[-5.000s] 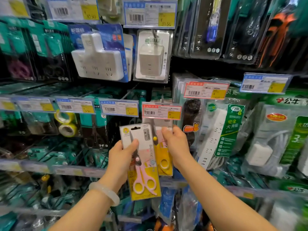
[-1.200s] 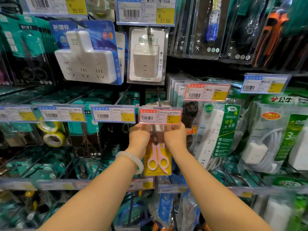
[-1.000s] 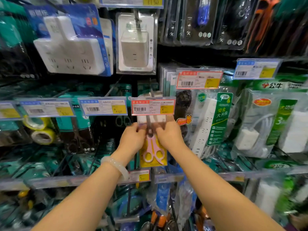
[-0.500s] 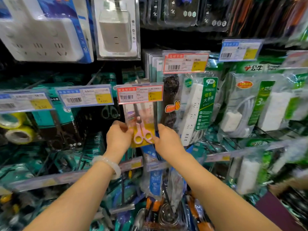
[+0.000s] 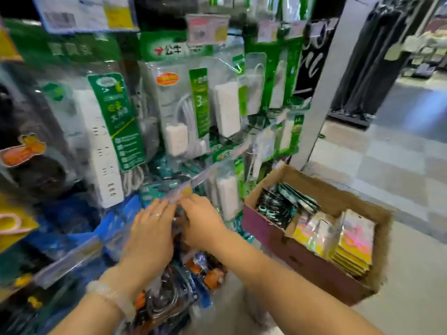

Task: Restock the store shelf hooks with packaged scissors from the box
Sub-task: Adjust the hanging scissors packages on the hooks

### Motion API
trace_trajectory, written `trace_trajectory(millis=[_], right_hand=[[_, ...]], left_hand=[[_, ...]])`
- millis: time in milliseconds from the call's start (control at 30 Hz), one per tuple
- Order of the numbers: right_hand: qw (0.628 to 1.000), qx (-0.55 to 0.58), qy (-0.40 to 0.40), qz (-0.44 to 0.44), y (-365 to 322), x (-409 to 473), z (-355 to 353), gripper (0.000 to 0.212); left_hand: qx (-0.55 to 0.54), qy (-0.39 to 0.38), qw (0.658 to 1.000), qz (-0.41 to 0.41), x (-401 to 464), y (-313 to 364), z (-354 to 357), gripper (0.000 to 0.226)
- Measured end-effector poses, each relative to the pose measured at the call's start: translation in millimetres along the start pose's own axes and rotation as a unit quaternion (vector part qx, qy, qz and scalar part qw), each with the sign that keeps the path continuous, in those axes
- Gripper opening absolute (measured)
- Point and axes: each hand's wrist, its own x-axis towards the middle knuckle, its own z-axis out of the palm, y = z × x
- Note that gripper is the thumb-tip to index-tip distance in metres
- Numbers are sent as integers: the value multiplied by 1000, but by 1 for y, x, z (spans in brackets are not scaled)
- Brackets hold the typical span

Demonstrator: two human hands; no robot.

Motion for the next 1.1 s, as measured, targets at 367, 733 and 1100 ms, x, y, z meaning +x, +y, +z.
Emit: trace_trajectory(millis=[367, 733, 1100], right_hand=[[936, 34, 1, 351, 246, -76, -72, 29], [687, 444, 22, 575, 367, -99, -63, 30], [530, 593, 72, 601, 399, -105, -62, 48]], left_hand=[[-38, -203, 965, 163, 112, 199, 93, 49], [-84, -440, 887, 112, 168, 301, 202, 33], [-144, -432, 890, 2, 169, 347, 250, 53]])
